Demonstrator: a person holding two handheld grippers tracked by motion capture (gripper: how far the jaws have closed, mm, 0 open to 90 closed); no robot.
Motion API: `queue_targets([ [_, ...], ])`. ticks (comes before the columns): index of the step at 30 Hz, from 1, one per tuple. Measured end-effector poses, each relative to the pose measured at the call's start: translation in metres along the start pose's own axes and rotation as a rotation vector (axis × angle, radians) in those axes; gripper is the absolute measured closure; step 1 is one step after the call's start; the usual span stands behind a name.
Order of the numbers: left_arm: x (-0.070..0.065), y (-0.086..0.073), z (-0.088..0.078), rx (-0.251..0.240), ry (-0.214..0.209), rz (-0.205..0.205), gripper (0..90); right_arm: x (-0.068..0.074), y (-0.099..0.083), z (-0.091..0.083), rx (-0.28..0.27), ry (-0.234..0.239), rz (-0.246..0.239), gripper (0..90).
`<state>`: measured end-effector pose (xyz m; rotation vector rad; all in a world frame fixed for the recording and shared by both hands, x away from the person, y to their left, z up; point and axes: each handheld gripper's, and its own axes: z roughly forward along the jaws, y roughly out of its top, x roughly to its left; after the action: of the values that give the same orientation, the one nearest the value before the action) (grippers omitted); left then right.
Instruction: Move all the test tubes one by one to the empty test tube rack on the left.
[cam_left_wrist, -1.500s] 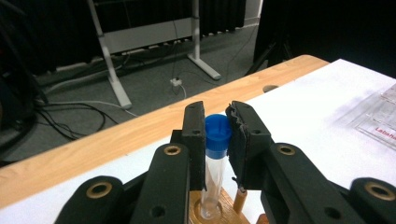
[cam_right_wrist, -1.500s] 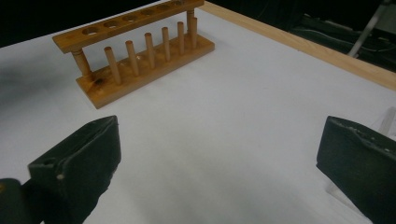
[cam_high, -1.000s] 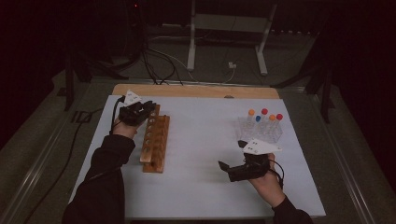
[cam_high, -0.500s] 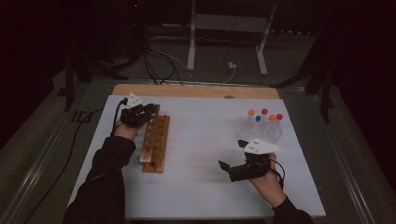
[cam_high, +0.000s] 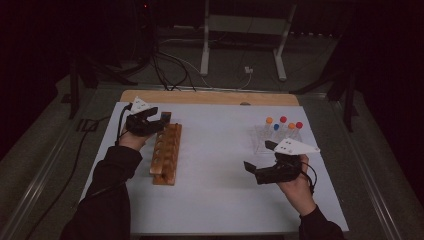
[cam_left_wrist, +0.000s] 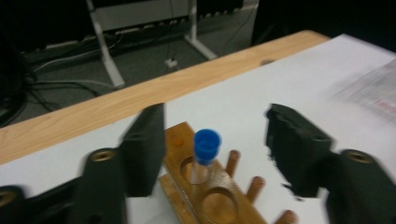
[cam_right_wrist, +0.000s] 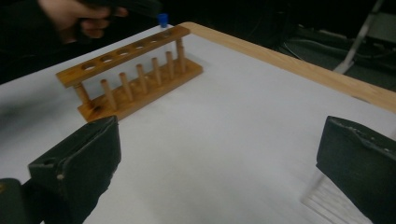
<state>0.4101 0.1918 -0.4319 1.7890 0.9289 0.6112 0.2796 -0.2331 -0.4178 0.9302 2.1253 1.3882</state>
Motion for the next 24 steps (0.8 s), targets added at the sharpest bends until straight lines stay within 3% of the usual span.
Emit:
queue_targets([
  [4,-0.008,0.001,-0.018,-0.006,-0.02,0.006,16.8,-0.018,0.001,-0.004,0.001,-0.059,0.029,0.0],
  [5,-0.01,0.0,-0.023,-0.004,-0.027,0.013,12.7,-0.025,0.001,-0.006,0.003,-0.093,0.038,0.0],
  [6,-0.013,0.0,-0.027,-0.005,-0.038,0.014,12.7,-0.025,0.001,-0.006,0.003,-0.093,0.038,0.0],
  [8,-0.018,-0.002,-0.037,-0.011,-0.066,0.004,4.5,-0.033,0.001,-0.007,0.006,-0.126,0.045,0.0],
  [9,-0.021,-0.004,-0.041,-0.01,-0.073,-0.001,2.9,-0.04,-0.001,-0.007,0.007,-0.155,0.064,5.3],
  [14,-0.036,-0.016,-0.061,-0.008,-0.122,0.019,2.0,-0.053,-0.008,-0.004,0.023,-0.204,0.091,7.2],
  [21,-0.052,-0.039,-0.082,-0.009,-0.163,0.044,2.0,-0.072,-0.021,0.007,0.048,-0.281,0.122,21.7],
  [24,-0.057,-0.048,-0.087,-0.004,-0.182,0.049,2.0,-0.078,-0.025,0.014,0.066,-0.304,0.137,32.4],
])
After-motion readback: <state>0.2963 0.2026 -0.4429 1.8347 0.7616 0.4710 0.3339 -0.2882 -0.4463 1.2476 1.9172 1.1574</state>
